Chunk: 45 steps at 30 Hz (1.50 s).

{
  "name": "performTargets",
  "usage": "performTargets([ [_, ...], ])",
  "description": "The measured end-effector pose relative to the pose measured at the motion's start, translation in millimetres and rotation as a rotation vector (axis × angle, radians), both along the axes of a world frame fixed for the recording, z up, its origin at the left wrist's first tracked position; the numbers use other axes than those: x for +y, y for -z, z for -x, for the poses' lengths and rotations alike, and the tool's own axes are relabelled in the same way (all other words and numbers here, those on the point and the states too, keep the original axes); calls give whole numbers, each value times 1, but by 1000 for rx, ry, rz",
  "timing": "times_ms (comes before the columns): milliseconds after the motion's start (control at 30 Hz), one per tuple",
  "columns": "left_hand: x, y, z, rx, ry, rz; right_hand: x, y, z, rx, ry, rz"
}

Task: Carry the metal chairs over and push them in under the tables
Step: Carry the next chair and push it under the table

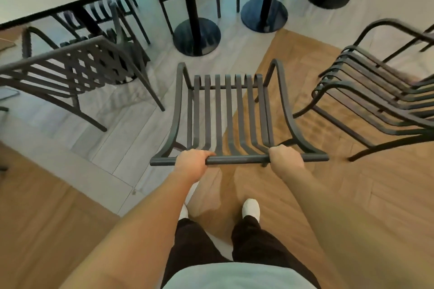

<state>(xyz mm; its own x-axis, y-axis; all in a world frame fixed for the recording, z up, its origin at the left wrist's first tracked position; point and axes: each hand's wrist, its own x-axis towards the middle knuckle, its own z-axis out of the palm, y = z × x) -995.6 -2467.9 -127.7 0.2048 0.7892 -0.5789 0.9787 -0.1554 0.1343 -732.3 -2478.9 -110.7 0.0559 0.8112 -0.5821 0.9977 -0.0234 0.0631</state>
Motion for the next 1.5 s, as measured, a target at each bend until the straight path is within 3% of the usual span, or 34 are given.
performTargets([
  [367,49,7,-14,-13,-86,-10,81,6,-21,20,-156,10],
  [833,199,8,-13,-61,-101,-95,263,-4,-19,-34,-209,-12],
  [1500,366,8,-10,-39,-259,-42,454,-3,-9,49,-329,-48],
])
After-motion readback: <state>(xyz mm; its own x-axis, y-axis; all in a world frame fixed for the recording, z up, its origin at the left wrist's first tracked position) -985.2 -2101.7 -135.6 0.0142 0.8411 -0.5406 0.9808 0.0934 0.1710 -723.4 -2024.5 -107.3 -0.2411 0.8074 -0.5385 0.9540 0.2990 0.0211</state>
